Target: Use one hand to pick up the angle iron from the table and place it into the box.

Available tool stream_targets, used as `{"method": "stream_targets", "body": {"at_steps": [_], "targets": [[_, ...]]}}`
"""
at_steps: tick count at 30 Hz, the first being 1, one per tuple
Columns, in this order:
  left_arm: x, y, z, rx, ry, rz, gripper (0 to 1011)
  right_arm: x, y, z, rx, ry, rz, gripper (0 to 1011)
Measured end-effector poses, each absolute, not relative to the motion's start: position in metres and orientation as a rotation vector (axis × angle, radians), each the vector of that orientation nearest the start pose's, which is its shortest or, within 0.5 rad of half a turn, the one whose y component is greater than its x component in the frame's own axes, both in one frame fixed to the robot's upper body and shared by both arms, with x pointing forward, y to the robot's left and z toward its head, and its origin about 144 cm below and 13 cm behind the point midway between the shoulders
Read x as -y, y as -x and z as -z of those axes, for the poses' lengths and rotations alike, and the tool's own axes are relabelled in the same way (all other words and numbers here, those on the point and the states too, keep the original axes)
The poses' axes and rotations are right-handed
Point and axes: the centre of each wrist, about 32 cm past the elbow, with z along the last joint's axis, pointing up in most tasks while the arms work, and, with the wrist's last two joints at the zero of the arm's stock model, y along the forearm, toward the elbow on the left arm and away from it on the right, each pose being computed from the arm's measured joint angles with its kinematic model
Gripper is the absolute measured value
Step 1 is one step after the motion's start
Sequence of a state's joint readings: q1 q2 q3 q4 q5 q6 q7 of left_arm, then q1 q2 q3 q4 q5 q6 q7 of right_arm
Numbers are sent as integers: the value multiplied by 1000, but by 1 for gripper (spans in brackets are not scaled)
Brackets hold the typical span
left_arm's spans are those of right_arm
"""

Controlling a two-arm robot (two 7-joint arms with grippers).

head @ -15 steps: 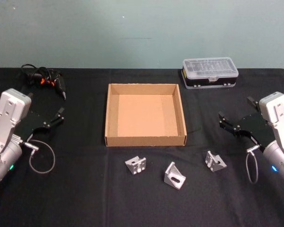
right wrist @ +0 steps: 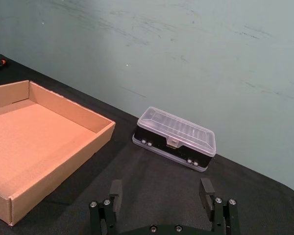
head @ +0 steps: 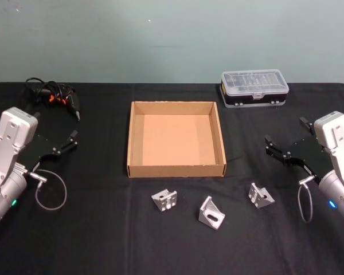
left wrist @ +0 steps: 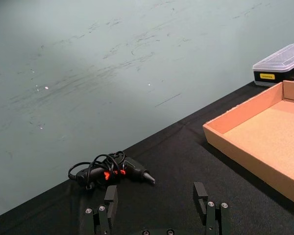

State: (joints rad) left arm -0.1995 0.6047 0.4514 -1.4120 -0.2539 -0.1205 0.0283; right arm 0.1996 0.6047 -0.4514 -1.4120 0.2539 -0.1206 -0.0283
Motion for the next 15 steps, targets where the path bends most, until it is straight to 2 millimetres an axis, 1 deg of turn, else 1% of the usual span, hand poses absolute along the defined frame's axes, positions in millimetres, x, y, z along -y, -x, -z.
{"method": "stream_targets", "body": {"at_steps": [15], "targets": [[-310, -489, -1140, 285, -304, -1248, 1011, 310, -489, -1140, 285, 304, 1248, 1003]]}}
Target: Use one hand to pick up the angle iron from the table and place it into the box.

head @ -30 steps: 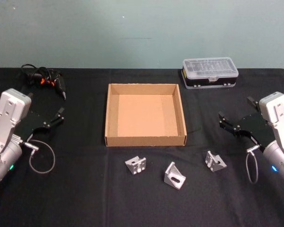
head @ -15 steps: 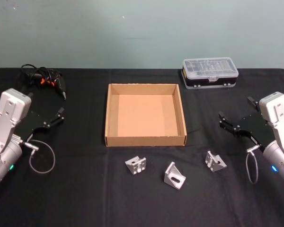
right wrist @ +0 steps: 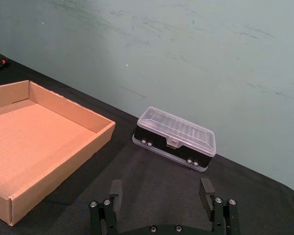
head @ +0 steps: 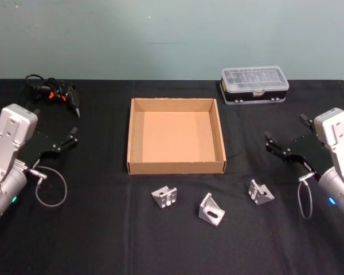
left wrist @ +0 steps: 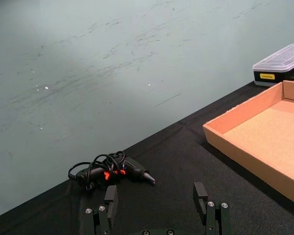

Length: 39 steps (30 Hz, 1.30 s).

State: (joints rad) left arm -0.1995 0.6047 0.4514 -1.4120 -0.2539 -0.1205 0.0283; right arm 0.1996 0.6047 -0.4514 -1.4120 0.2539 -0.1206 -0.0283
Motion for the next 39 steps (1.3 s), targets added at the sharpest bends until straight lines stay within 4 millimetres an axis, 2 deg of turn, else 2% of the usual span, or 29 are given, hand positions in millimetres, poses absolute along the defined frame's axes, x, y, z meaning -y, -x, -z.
{"method": "stream_targets", "body": {"at_steps": [39], "targets": [[-310, -489, -1140, 285, -304, -1248, 1011, 310, -489, -1140, 285, 304, 1248, 1003]]}}
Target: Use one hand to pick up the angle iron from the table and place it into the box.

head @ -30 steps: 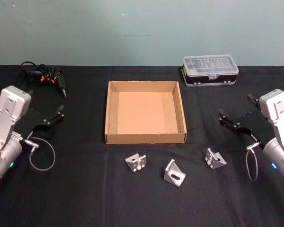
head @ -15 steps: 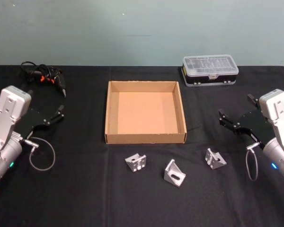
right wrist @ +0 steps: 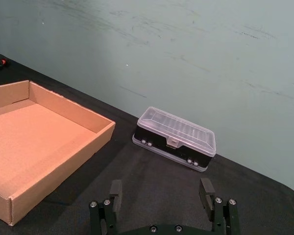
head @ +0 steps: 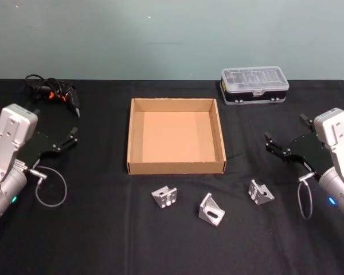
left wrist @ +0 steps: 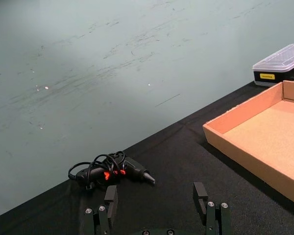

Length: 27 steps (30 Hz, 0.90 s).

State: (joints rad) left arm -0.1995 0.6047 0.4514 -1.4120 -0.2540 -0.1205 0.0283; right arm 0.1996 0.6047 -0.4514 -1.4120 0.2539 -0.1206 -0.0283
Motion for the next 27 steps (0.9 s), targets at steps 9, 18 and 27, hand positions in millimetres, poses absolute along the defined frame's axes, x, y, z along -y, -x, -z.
{"method": "stream_targets", "body": {"at_steps": [9, 18, 27], "targets": [[-310, -489, -1140, 285, -304, -1248, 1011, 310, -489, -1140, 285, 304, 1248, 1003], [-310, -489, -1140, 285, -304, -1248, 1011, 310, -486, -1140, 277, 287, 1235, 1003], [-310, -489, -1140, 285, -304, -1248, 1011, 311, -462, -1147, 230, 265, 1186, 1003]]}}
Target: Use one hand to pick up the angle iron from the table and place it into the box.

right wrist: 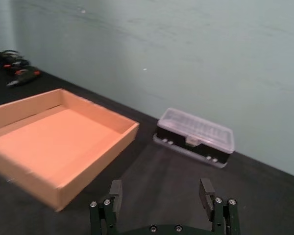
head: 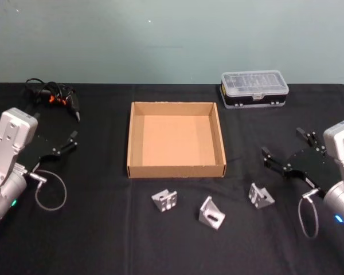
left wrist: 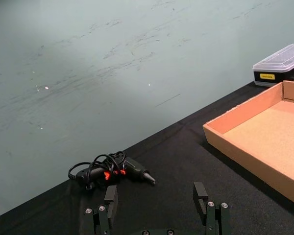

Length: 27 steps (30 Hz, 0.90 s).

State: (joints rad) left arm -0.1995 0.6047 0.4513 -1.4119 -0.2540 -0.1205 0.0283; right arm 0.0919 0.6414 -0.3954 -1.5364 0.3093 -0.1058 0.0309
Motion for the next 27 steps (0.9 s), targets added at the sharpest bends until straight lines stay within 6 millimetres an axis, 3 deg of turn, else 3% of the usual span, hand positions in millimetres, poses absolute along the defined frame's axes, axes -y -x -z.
{"method": "stream_targets", "body": {"at_steps": [11, 16, 21, 27], "targets": [[-310, -489, -1140, 285, -304, -1248, 1011, 314, -410, -1180, 173, 335, 1100, 1003], [-310, -489, -1140, 285, -304, -1248, 1011, 311, -397, -1193, 134, 374, 1079, 1003], [-310, -489, -1140, 285, -304, -1248, 1011, 305, -395, -1203, 62, 433, 1046, 1003], [-310, -489, -1140, 285, -304, -1248, 1011, 295, -405, -1211, -49, 527, 1011, 1003]]}}
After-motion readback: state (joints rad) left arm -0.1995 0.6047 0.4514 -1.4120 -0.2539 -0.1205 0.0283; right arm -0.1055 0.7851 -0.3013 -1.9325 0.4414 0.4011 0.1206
